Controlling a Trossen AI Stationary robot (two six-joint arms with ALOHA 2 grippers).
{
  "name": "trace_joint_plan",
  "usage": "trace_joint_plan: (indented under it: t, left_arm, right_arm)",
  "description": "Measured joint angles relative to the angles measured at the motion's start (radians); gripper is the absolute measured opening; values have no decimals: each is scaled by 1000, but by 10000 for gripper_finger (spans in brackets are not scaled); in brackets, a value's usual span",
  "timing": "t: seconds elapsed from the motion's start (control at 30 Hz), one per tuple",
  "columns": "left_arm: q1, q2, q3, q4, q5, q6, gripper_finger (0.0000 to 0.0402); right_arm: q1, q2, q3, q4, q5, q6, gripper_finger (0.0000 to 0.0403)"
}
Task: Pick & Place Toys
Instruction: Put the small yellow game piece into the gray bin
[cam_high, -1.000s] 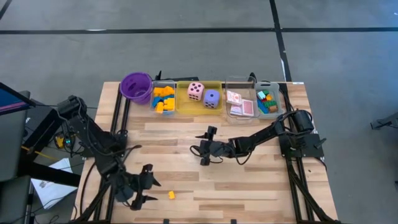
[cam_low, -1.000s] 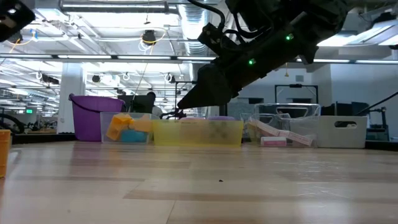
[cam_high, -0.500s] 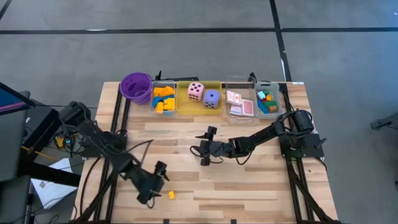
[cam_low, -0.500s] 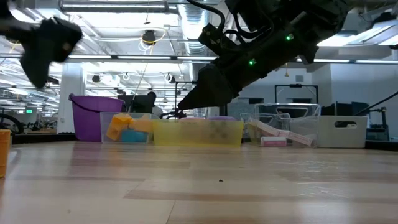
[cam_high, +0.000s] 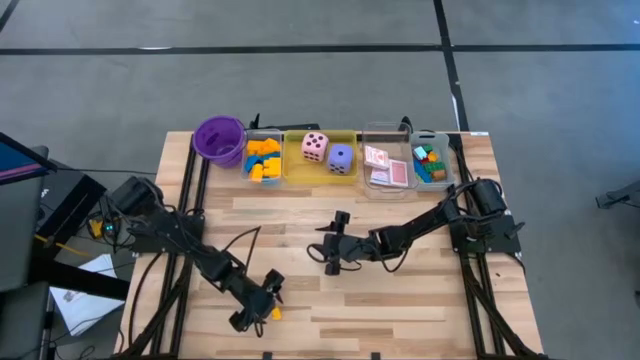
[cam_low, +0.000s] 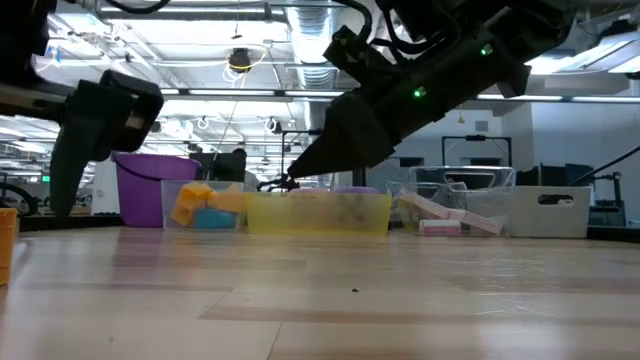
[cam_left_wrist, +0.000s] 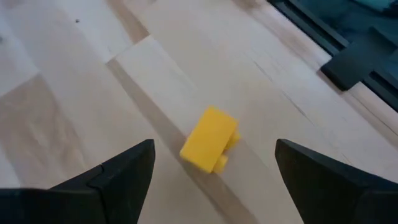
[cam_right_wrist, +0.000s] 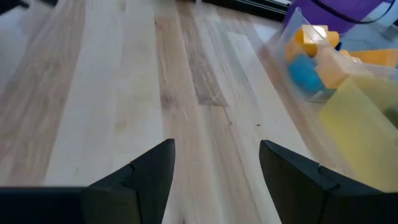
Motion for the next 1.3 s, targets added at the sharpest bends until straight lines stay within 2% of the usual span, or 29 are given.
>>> trace_joint_plan:
  t: [0.17, 0.47, 0.67, 1.03, 1.3]
  left_arm:
    - [0, 41, 0, 47, 25, 2, 324]
    - [0, 43, 0, 47, 4, 15, 313]
    - [0, 43, 0, 47, -20, 77, 264]
    - [0, 43, 0, 47, -20, 77, 157]
    - [0, 74, 0, 49, 12, 71, 101]
  right_arm:
    - [-1, 0, 0, -6, 0, 46, 228]
    - [0, 0, 0, -25, 0, 97, 228]
    - [0, 0, 0, -26, 0, 98, 228]
    - [6, 0, 0, -26, 0, 114, 228]
    - [6, 0, 0, -30, 0, 126, 228]
